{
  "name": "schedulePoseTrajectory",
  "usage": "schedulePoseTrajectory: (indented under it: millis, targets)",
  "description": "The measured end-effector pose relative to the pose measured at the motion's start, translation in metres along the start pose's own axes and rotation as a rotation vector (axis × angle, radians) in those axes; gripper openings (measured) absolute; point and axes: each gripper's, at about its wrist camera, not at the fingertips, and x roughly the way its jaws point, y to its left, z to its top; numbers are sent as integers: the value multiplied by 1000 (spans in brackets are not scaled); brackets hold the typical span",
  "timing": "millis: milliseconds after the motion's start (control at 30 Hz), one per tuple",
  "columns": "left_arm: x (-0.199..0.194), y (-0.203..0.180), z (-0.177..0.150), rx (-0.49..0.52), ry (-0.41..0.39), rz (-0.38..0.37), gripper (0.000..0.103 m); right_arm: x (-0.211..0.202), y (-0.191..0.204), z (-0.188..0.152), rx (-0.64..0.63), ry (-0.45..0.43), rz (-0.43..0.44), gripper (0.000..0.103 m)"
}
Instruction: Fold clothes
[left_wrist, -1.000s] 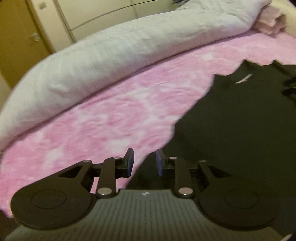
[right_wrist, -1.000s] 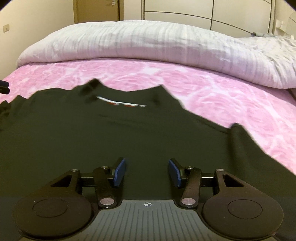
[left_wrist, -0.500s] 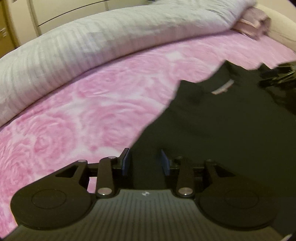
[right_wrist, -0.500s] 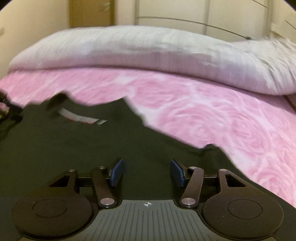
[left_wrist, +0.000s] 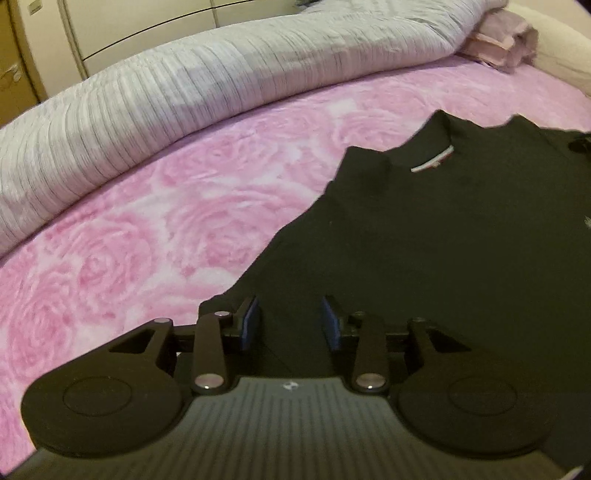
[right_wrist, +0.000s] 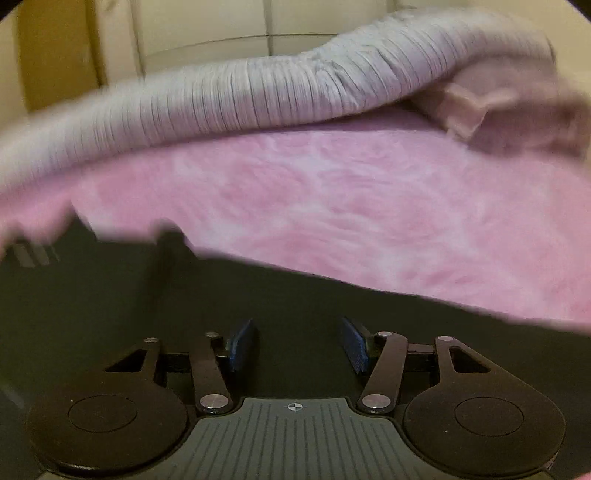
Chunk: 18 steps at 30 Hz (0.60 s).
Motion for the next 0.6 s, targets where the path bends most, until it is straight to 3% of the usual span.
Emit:
schedulePoseTrajectory:
  millis: [33, 100, 267, 367, 500, 600]
  targets:
    - [0, 2, 0, -17, 4, 3, 35, -1, -5, -4, -34, 2, -42, 55]
    - [3, 5, 1, -35, 11, 12, 35, -6, -33, -12, 42, 5, -112, 55]
    - [-3, -1, 6, -59, 22, 57, 33, -32, -66, -18, 121, -13, -147, 56]
    - [-27, -8, 5, -99, 5, 68, 32, -47, -84, -22, 162, -24, -163, 56]
    - [-90, -28, -17, -171, -24, 58, 31, -85, -66, -35, 181, 16, -118, 56]
    - [-148, -53, -49, -196, -20, 58, 33, -128, -30, -52, 134, 40, -7, 56]
